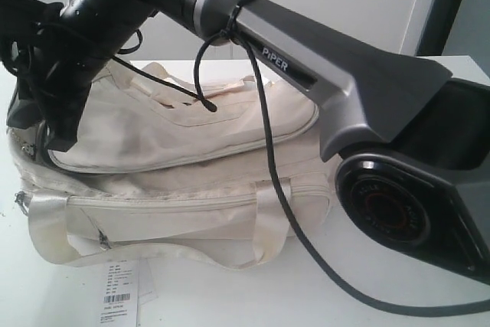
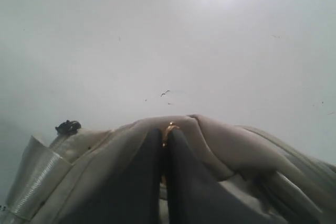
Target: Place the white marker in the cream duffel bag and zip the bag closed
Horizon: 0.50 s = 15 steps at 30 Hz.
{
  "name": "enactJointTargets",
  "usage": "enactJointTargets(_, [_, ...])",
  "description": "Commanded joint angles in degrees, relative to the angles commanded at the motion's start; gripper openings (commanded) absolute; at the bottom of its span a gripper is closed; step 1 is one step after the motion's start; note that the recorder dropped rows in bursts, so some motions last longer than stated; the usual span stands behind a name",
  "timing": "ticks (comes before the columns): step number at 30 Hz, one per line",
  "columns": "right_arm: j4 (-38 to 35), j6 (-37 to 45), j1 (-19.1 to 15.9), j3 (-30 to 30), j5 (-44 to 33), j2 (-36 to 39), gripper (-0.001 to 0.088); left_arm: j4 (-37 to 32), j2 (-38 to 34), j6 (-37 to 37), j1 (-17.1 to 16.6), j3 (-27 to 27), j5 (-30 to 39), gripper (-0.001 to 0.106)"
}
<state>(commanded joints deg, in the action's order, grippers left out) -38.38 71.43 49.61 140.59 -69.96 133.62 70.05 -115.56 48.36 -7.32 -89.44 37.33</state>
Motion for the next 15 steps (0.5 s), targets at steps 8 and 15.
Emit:
enactJointTargets(8, [0.00,-3.83,0.12,0.00,0.00,-1.48,0.0000,0.00,0.00,0.00,0.00,0.00,-0.11,0.000])
enactJointTargets(15, [0.00,-7.96,0.16,0.00,0.00,-1.48,0.0000,0.00,0.00,0.00,0.00,0.00,-0.11,0.000])
